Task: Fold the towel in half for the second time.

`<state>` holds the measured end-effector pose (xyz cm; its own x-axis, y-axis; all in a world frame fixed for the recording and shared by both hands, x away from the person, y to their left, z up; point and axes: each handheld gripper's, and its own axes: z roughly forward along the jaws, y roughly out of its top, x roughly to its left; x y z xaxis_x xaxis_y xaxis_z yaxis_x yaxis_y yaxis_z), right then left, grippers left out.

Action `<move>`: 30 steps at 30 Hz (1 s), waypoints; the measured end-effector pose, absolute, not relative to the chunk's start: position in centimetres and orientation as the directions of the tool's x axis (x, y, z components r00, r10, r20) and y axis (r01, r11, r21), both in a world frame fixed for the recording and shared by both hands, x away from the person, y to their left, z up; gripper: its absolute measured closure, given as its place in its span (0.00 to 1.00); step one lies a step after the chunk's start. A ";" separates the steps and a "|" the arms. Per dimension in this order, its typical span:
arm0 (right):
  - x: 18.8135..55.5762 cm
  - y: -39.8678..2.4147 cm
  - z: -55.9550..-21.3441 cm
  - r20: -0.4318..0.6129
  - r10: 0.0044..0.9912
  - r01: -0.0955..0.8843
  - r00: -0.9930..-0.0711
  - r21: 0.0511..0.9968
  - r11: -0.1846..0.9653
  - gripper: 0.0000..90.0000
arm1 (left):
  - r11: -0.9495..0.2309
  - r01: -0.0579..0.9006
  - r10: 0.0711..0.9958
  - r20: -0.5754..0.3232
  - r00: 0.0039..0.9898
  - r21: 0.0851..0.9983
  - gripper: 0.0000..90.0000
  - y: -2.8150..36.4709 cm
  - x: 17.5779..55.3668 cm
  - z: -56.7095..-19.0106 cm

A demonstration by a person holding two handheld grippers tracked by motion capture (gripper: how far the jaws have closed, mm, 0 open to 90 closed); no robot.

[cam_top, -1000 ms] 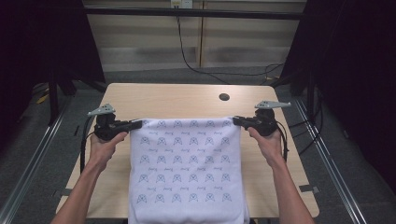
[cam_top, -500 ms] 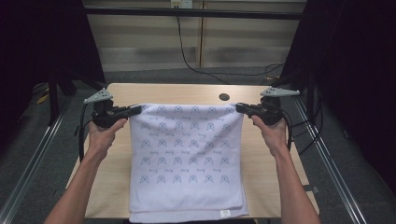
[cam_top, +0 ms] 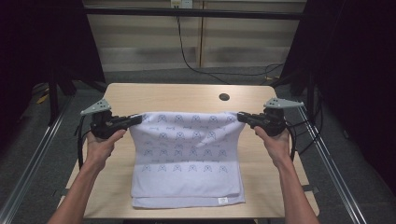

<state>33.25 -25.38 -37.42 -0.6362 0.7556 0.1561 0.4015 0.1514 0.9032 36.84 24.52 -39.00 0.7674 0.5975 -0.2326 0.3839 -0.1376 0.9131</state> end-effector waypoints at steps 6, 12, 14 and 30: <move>31.5 -25.3 -38.3 0.150 0.738 0.398 -0.658 0.901 0.171 0.96 | -0.145 0.393 0.615 -0.229 0.754 0.908 0.95 24.8 34.9 -40.9; 29.6 -25.4 -40.5 0.170 0.732 0.428 -0.660 0.886 0.180 0.96 | -0.186 0.394 0.597 -0.215 0.773 0.900 0.95 25.2 32.7 -42.7; 29.1 -25.4 -40.9 0.174 0.728 0.429 -0.663 0.885 0.179 0.96 | -0.196 0.398 0.596 -0.213 0.774 0.896 0.94 25.3 32.4 -42.9; 21.8 -24.7 -44.6 0.171 0.679 0.466 -0.714 0.840 0.278 0.92 | -0.272 0.455 0.533 -0.261 0.805 0.848 0.94 26.4 25.6 -46.6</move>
<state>21.79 -24.71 -44.60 -0.7136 0.6794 0.1708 0.4659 0.2781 0.8400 25.56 26.45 -46.63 0.8046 0.5332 -0.2614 0.4554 -0.2717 0.8478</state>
